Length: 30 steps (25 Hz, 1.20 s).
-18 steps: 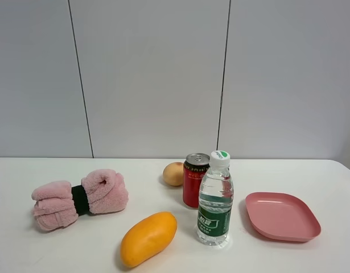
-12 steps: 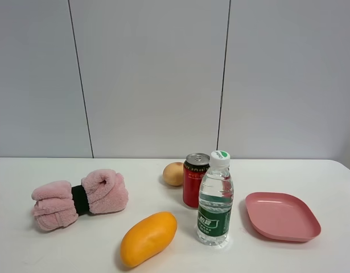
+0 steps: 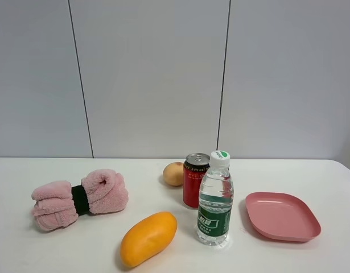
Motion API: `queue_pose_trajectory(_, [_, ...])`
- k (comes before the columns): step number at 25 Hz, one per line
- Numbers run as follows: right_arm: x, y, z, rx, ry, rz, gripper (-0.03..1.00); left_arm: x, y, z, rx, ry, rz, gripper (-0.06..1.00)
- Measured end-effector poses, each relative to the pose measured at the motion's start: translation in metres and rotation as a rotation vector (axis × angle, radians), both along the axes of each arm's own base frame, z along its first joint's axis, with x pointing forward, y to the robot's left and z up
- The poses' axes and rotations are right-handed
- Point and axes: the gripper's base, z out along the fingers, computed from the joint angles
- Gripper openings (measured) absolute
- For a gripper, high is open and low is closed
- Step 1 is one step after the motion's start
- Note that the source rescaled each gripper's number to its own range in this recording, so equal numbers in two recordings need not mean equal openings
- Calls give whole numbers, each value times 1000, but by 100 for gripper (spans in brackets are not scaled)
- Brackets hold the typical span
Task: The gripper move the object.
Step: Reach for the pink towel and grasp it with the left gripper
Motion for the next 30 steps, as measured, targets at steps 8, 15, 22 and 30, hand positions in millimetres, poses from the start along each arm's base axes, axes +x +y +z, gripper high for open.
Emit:
queue_pose_trajectory(8, [0,0,0,0,0,0,100,0,0,0,0,0,0,52])
queue_pose_trajectory(15, [0,0,0,0,0,0,100,0,0,0,-1,0,7,52])
queue_pose_trajectory(22, [0,0,0,0,0,0,100,2,-8,7,-64,-5,-71,52])
queue_pose_trajectory(30, [0,0,0,0,0,0,100,50,-24,56,-42,-43,-315,52])
